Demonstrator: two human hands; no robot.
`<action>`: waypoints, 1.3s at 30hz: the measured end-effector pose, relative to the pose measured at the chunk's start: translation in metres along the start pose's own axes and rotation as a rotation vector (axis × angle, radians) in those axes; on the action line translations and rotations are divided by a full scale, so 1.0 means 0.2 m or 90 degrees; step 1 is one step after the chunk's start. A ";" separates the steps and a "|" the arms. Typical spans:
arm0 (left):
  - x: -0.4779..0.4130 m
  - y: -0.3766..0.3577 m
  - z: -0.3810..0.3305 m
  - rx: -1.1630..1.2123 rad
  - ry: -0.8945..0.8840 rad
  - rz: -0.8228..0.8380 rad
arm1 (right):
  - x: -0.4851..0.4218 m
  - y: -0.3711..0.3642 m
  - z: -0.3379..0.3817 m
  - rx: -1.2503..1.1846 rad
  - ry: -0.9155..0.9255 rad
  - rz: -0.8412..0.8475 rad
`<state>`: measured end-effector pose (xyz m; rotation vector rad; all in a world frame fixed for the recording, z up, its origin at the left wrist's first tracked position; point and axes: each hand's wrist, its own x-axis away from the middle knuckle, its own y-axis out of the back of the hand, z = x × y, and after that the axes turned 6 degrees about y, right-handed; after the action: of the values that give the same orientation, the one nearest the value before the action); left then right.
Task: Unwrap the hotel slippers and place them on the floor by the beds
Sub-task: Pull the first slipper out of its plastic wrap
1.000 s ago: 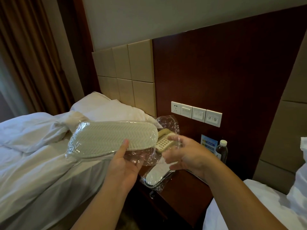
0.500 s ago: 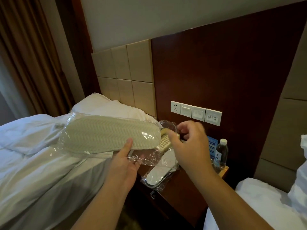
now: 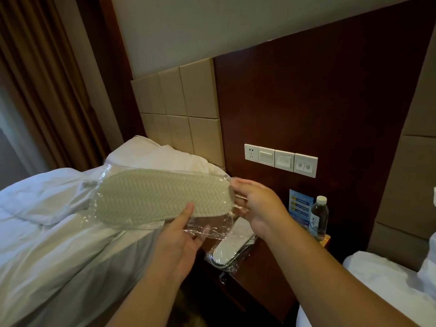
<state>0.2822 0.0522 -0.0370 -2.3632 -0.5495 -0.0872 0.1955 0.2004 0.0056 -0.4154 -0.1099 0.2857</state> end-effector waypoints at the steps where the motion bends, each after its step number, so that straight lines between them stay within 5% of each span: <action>1: 0.00 0.00 0.00 -0.005 0.002 -0.006 | 0.00 0.00 0.00 -0.039 -0.025 0.004; 6: 0.01 -0.01 0.00 -0.031 0.015 0.013 | -0.02 0.03 -0.01 -0.187 -0.083 0.006; 15: 0.00 0.00 0.03 -0.013 0.017 0.041 | 0.02 0.04 -0.01 -0.062 -0.022 -0.008; 28: -0.02 -0.01 -0.01 0.179 -0.046 -0.006 | 0.03 0.22 -0.06 -0.337 -0.112 0.256; 39: 0.00 -0.04 0.03 0.170 -0.030 0.020 | 0.06 0.21 -0.06 -0.055 -0.044 0.240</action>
<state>0.2788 0.0624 -0.0362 -2.1164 -0.5117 0.0536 0.1979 0.2365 -0.0233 -0.5119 -0.1118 0.6689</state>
